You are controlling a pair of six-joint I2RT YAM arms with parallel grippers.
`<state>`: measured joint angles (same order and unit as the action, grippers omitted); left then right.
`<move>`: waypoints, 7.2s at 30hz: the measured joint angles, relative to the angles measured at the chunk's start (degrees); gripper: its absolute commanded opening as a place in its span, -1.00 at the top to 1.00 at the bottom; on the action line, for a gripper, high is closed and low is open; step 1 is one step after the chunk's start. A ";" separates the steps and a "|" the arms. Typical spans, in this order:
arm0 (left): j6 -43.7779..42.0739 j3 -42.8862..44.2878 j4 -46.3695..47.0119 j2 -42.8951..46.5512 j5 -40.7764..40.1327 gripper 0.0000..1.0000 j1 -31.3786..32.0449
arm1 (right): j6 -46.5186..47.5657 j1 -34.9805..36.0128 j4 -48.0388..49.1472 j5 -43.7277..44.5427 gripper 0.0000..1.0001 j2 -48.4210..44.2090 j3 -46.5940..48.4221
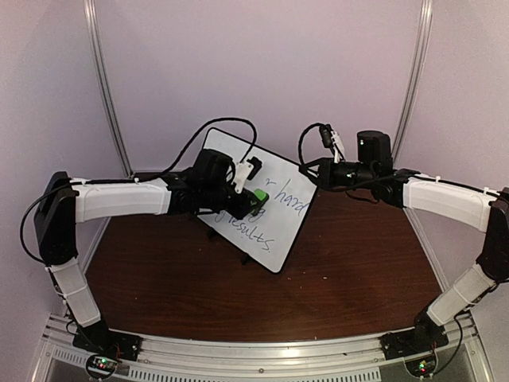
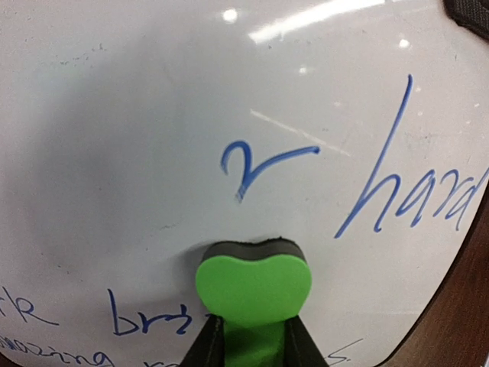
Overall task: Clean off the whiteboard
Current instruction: Erase the center of the whiteboard.
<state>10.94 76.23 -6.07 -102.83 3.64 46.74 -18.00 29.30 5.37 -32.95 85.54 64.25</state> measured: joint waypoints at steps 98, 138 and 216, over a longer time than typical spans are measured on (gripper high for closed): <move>-2.62 6.93 -4.39 -3.58 -6.88 0.66 7.48 | 0.90 -0.15 -0.07 -0.42 1.00 0.98 0.98; -0.13 6.75 -6.80 -3.28 -3.74 0.66 5.38 | 0.74 -0.28 -0.07 -0.50 1.00 1.07 0.98; 0.50 14.60 -15.56 -8.33 -15.34 0.66 13.99 | 2.71 -0.17 1.14 -1.42 1.00 1.33 1.01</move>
<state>11.44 90.83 -21.63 -111.15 -11.70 60.73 -15.29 29.12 6.50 -34.37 86.87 65.25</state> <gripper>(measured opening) 0.233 0.042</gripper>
